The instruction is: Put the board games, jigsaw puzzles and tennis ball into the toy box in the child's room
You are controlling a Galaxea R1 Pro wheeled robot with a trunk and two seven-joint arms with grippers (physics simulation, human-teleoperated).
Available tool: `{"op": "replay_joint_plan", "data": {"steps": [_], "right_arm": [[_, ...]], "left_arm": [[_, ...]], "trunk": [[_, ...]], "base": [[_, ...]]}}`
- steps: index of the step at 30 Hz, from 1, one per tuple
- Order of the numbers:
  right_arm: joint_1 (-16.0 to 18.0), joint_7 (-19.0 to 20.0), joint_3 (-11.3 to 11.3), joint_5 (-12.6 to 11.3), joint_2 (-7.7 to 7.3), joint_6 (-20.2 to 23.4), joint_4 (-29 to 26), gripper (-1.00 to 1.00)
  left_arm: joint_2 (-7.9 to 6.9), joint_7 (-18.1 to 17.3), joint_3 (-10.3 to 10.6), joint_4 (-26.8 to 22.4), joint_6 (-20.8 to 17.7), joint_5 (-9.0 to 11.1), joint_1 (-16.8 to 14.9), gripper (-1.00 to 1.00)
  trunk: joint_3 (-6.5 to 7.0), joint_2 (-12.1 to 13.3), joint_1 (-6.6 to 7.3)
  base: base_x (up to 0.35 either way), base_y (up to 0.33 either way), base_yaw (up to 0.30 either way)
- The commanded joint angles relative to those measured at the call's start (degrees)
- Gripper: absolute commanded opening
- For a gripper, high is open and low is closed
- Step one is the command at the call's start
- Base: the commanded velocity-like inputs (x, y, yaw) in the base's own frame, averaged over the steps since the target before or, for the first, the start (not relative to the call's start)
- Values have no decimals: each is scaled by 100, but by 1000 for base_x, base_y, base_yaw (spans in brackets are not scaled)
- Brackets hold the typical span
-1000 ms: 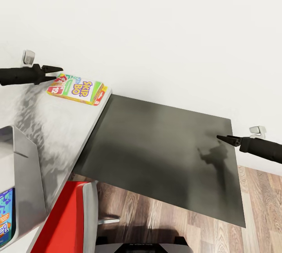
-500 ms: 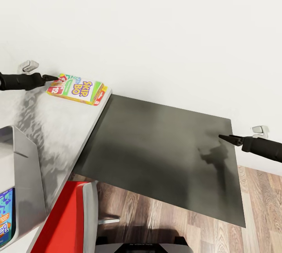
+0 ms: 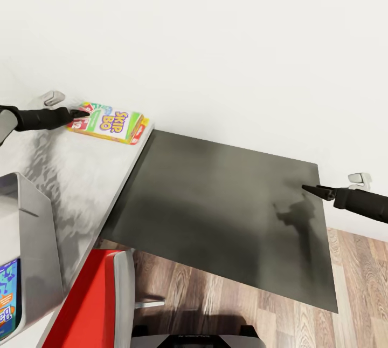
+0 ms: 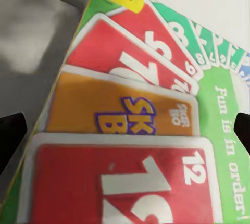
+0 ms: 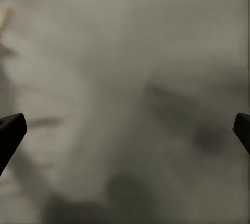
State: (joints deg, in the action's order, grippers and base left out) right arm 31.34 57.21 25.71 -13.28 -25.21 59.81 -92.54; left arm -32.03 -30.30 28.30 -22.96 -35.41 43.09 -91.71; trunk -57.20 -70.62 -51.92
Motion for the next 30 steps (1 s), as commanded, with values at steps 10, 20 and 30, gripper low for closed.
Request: {"op": "replay_joint_plan", "data": {"steps": [10, 20, 30], "right_arm": [[4, 35, 25, 18, -17, 19, -1, 100], [4, 35, 22, 18, -19, 19, -1, 100], [4, 35, 22, 18, -19, 19, -1, 100]], "left_arm": [[55, -92, 18, 22, 47, 52, 123, 100], [246, -908, 25, -895, -365, 620, 278, 100], [1047, -953, 28, -1671, -858, 1095, 495, 100]], "trunk": [[-3, -3, 0], [-3, -3, 0], [-3, -3, 0]], "base": [[0, 0, 0], [0, 0, 0], [0, 0, 0]]}}
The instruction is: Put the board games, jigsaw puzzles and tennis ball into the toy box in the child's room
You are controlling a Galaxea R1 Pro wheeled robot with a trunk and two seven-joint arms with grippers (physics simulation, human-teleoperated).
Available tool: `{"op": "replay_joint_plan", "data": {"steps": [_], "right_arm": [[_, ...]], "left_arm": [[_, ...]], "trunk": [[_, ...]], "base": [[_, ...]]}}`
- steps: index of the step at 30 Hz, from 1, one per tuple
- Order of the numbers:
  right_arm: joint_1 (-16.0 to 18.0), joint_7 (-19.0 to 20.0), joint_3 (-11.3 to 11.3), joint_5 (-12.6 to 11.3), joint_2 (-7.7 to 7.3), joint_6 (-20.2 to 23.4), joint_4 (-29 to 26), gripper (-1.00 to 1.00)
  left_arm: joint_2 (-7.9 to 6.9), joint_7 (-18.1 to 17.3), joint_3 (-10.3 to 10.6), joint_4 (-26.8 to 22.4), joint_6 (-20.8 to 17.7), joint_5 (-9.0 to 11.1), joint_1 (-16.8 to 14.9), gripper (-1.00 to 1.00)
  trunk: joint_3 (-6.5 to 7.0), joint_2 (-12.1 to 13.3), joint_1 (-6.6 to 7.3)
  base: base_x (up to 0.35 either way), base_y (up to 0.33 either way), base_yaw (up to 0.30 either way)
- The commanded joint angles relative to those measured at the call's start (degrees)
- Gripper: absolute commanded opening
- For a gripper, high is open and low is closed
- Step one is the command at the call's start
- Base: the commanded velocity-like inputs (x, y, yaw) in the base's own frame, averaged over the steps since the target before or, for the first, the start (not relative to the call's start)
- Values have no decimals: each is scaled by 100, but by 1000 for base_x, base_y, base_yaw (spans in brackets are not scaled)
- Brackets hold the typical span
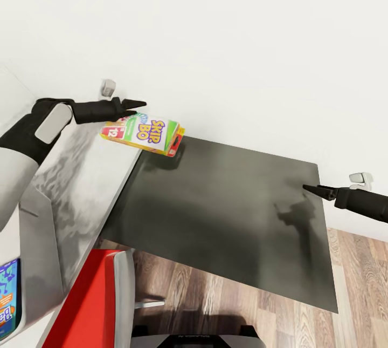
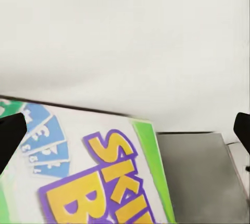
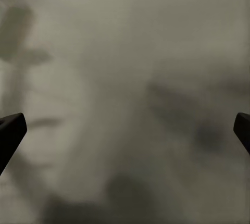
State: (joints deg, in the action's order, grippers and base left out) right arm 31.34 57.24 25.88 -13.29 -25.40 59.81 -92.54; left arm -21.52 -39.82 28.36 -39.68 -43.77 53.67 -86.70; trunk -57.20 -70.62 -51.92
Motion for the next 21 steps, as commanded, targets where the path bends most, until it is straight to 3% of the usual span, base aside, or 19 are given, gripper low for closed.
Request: {"op": "replay_joint_plan", "data": {"steps": [1, 8, 12, 16, 18, 21], "right_arm": [[4, 33, 5, 18, -1, 19, -1, 100], [4, 33, 5, 14, -1, 19, -1, 100], [4, 34, 8, -4, 9, 19, -1, 100], [47, 23, -21, -61, 73, 19, 15, 100], [132, 4, -45, -169, 304, 19, 33, 100], [348, -28, -57, -215, 684, 19, 78, 100]], "left_arm": [[22, -3, 20, -11, -30, 44, 4, 100], [30, -13, 5, -41, -42, 59, 19, 100], [-21, -22, -12, -303, -192, 67, 21, 100], [-205, 23, -269, -1325, -1103, 165, 78, 100], [-264, 69, -521, -2182, -1465, 212, 314, 100], [-296, 124, -750, -3044, -1623, 234, 558, 100]], "trunk": [[-3, -3, 0], [-3, -3, 0], [-3, -3, 0], [-3, -3, 0], [-3, -3, 0], [-3, -3, 0]], "base": [[0, 0, 0], [0, 0, 0], [0, 0, 0], [0, 0, 0], [0, 0, 0], [0, 0, 0]]}}
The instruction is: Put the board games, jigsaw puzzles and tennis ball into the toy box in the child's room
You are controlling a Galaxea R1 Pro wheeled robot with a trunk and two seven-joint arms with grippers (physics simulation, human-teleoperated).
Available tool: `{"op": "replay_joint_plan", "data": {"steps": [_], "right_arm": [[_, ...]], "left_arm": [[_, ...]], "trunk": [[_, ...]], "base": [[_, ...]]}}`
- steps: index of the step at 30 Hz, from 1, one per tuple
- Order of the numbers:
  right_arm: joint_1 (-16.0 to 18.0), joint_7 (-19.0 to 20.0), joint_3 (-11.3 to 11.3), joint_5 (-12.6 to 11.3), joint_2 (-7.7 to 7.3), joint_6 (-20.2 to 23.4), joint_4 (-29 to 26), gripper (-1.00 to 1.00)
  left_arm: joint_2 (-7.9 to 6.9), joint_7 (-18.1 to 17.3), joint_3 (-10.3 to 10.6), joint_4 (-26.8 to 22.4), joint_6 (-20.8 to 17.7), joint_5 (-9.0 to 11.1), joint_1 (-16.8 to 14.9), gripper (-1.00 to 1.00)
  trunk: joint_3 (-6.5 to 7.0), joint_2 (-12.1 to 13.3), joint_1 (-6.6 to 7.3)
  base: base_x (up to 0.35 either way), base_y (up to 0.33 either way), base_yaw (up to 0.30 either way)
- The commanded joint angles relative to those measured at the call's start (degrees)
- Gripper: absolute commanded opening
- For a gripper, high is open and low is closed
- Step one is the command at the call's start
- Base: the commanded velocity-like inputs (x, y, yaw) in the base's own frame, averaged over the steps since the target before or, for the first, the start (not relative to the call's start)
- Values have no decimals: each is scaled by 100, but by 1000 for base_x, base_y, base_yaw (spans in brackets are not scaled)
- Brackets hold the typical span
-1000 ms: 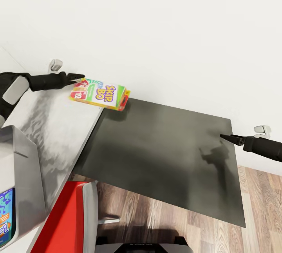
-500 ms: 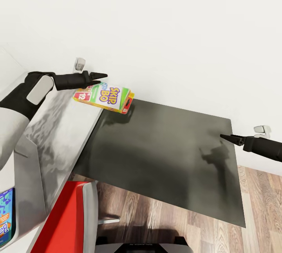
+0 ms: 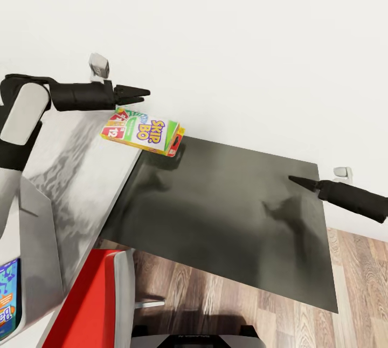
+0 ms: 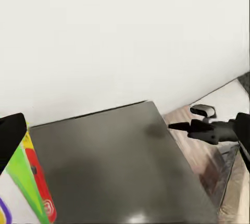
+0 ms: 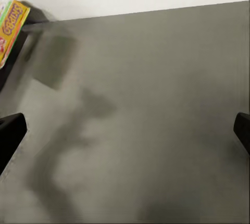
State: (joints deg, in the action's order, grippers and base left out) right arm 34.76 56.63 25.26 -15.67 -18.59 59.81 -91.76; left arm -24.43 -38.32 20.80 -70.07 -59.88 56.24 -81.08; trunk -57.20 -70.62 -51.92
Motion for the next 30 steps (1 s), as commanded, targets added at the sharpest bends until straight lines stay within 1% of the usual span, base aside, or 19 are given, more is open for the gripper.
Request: {"op": "replay_joint_plan", "data": {"steps": [1, 3, 4, 5, 6, 8, 11, 12, 13, 15, 17, 19, 20, 21, 23, 24, 26, 28, 30], "right_arm": [[72, 23, 4, 18, 152, 19, -15, 100], [120, 22, 10, 4, 286, 19, -47, 100], [136, 23, 2, 1, 336, 19, -58, 100], [155, 26, -5, -6, 397, 19, -68, 100], [157, 27, -10, -7, 402, 19, -70, 100], [167, 25, -27, -17, 416, 19, -71, 100], [184, 24, -30, -26, 423, 19, -71, 100], [200, 21, -30, -32, 429, 19, -64, 100], [210, 18, -30, -34, 439, 19, -53, 100], [245, -18, -57, -27, 576, 19, 38, 100], [285, -121, -66, -23, 672, 19, 155, 100], [474, -525, -76, -28, 818, 19, 485, 100], [521, -614, -77, -32, 840, 19, 586, 100], [590, -742, -79, -39, 871, 19, 738, 100], [632, -824, -80, -46, 894, 19, 839, 100], [659, -876, -81, -60, 909, 19, 901, 100], [683, -922, -82, -100, 919, 19, 954, 100], [695, -945, -82, -152, 919, 19, 984, 100], [700, -954, -81, -175, 918, 19, 995, 100]], "left_arm": [[-14, 70, -66, -364, -12, -18, 91, 100], [-46, 324, -131, -817, -12, 74, 196, 100], [-121, 603, -155, -1088, -12, 284, 251, 100], [-501, 2100, -180, -1737, -12, 1427, 331, 100], [-596, 2509, -182, -1832, -12, 1730, 339, 100], [-901, 4235, -179, -2057, -12, 3085, 371, 100], [-972, 5388, -168, -2136, -12, 3847, 387, 100], [-917, 6025, -167, -2167, -12, 4149, 392, 100], [-863, 6303, -166, -2176, -12, 4260, 393, 100], [-540, 7403, -174, -2198, -11, 4589, 397, 100], [-356, 7908, -175, -2203, 0, 4791, 398, 100], [-41, 8856, -179, -2208, 14, 5488, 380, 100], [25, 9086, -179, -2209, 20, 5738, 366, 100], [125, 9434, -185, -2210, 40, 6136, 347, 100], [194, 9681, -255, -2211, 142, 6492, 336, 100], [240, 9844, -402, -2212, 323, 6797, 349, 100], [278, 9999, -560, -2217, 527, 7123, 374, 100], [298, 10119, -611, -2219, 630, 7298, 419, 100], [310, 10224, -592, -2220, 670, 7360, 457, 100]], "trunk": [[-3, -2, 0], [-3, -2, 0], [-3, -2, 0], [-3, -2, 0], [-3, -2, 0], [-3, -2, 0], [-3, -2, 0], [-3, -2, 0], [-2, -2, 0], [6, -2, 0], [19, -2, 0], [34, -2, 0], [43, -2, 0], [51, -2, 0], [68, -2, 0], [77, -2, 0], [95, -2, 0], [113, -2, 0], [131, -2, 0]], "base": [[0, 0, 0], [0, 0, 0], [0, 0, 0], [0, 0, 0], [0, 0, 0], [0, 0, 0], [0, 0, 0], [0, 0, 0], [0, 0, 8], [0, 0, 59], [0, 0, 79], [0, 0, 44], [0, 0, 28], [0, 0, 18], [0, 0, 13], [0, 0, 20], [0, 0, 37], [0, 0, 54], [0, 0, 63]]}}
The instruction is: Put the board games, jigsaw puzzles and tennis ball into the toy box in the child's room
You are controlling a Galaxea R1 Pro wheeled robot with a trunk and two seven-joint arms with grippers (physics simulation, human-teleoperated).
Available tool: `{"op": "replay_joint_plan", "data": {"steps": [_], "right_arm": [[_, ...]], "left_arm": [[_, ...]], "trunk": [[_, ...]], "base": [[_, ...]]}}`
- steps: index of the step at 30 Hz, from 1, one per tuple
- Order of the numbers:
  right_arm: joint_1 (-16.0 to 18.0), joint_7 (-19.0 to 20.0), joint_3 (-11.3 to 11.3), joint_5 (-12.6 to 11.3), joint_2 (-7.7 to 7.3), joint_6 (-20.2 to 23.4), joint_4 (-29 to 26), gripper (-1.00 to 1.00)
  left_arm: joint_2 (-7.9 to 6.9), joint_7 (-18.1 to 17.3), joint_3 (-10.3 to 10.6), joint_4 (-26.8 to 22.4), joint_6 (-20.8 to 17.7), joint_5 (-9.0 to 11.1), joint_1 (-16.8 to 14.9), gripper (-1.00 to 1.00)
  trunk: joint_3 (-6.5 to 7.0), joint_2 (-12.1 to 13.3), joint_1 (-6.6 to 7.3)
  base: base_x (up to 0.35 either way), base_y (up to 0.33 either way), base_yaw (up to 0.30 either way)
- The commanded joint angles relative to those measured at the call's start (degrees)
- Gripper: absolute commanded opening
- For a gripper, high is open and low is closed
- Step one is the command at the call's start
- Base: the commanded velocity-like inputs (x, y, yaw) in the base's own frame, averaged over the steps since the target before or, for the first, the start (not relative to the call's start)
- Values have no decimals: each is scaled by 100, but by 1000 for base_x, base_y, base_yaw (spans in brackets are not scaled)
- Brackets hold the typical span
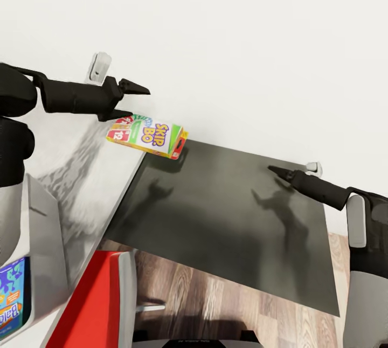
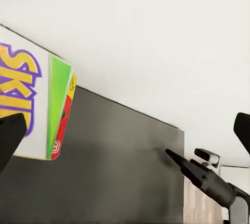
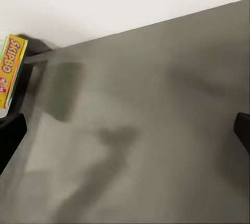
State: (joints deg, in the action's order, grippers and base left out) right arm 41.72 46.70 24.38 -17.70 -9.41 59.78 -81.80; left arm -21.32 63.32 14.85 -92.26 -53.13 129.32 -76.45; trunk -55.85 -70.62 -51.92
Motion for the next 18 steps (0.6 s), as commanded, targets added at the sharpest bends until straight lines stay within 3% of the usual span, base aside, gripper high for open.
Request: {"op": "replay_joint_plan", "data": {"steps": [1, 7, 18], "right_arm": [[7, 35, 10, 10, 0, 22, 8, 100], [101, 59, 143, -151, 89, 22, 145, 100], [101, 59, 198, -231, 89, 22, 169, 100]], "left_arm": [[7, 179, 28, -2, 26, 92, 28, 100], [-47, 443, 19, 13, 172, 216, 160, 100], [-47, 443, 19, 13, 172, 216, 198, 100]], "trunk": [[6, -2, 0], [19, -3, 0], [19, -3, 0]], "base": [[0, 0, 69], [0, 0, 19], [0, 0, 0]]}}
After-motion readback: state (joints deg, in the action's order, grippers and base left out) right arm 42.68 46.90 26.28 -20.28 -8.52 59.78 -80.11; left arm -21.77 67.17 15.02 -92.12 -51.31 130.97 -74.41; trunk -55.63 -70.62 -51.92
